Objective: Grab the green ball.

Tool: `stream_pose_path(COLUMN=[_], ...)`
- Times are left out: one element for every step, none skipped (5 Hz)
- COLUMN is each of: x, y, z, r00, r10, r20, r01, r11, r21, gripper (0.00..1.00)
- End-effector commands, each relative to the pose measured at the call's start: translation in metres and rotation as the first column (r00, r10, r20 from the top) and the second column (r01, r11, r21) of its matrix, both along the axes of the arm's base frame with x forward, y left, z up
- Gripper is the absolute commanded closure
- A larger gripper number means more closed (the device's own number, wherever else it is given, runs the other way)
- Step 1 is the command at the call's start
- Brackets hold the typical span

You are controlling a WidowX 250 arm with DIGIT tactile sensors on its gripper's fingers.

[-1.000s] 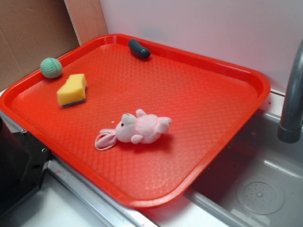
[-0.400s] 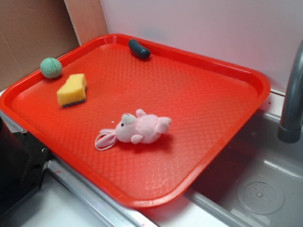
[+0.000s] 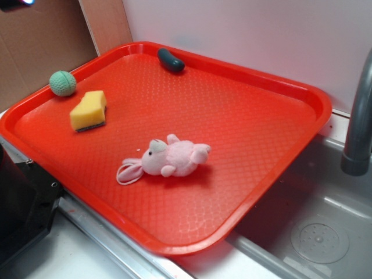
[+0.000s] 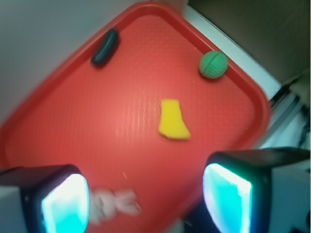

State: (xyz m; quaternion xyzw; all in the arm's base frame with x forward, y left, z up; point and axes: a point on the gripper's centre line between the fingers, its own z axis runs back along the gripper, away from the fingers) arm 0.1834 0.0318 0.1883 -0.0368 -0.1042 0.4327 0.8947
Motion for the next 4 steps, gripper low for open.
stream_pose_path(x=[0.008,0.014,0.017,0.016], y=[0.047,0.067,0.089,0.106], z=[-0.023,-0.047,-0.072,-0.093], r00=[0.868,0.793,0.727,0.697], r10=[0.492,0.602,0.675,0.701], r20=[0.064,0.093,0.124,0.151], r01=[-0.493,-0.607,-0.686,-0.717], r11=[0.870,0.793,0.716,0.671], r21=[0.012,0.047,0.128,0.191], gripper=[0.00,0.00,0.00,0.00])
